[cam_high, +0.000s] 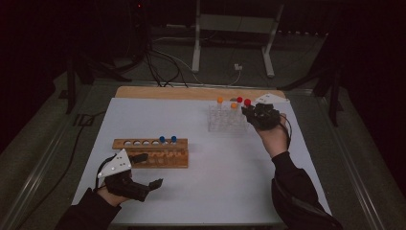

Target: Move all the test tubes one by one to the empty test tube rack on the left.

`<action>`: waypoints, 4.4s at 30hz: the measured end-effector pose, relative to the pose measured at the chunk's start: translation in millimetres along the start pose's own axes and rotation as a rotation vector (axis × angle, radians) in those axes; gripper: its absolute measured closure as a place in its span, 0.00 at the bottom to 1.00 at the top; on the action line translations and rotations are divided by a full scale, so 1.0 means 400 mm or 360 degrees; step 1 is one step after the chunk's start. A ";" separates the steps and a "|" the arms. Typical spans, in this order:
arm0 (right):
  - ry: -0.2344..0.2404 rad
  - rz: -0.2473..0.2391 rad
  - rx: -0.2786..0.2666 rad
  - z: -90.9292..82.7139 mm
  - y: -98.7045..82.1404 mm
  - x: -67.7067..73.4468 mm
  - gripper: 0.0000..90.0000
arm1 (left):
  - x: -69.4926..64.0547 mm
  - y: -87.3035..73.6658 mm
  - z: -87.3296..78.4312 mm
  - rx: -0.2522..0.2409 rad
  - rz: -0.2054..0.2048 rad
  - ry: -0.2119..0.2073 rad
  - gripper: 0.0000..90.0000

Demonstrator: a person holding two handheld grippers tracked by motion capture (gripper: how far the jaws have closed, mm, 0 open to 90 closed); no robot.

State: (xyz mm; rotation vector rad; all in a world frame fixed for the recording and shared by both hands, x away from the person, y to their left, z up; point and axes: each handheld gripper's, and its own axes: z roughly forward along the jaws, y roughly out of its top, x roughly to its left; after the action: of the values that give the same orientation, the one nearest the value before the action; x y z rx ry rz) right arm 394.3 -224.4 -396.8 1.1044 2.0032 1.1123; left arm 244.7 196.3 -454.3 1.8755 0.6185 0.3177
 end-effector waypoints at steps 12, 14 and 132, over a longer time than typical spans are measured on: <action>0.0167 -0.0116 0.0070 -0.026 -0.057 0.093 0.83 | -0.015 0.014 0.005 0.0026 0.0033 -0.0049 0.01; 0.0201 -0.0133 0.0083 -0.031 -0.068 0.111 0.83 | -0.018 0.018 0.007 0.0036 0.0041 -0.0060 0.01; 0.0720 -0.0212 -0.0095 -0.147 -0.143 0.343 0.00 | 0.045 0.227 0.027 -0.0074 0.0214 0.0125 0.79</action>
State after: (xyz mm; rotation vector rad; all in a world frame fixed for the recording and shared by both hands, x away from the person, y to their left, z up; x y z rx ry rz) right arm 260.1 -145.0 -432.1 0.7191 2.3242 1.4363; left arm 289.2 172.2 -375.9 1.8705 0.5343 0.4912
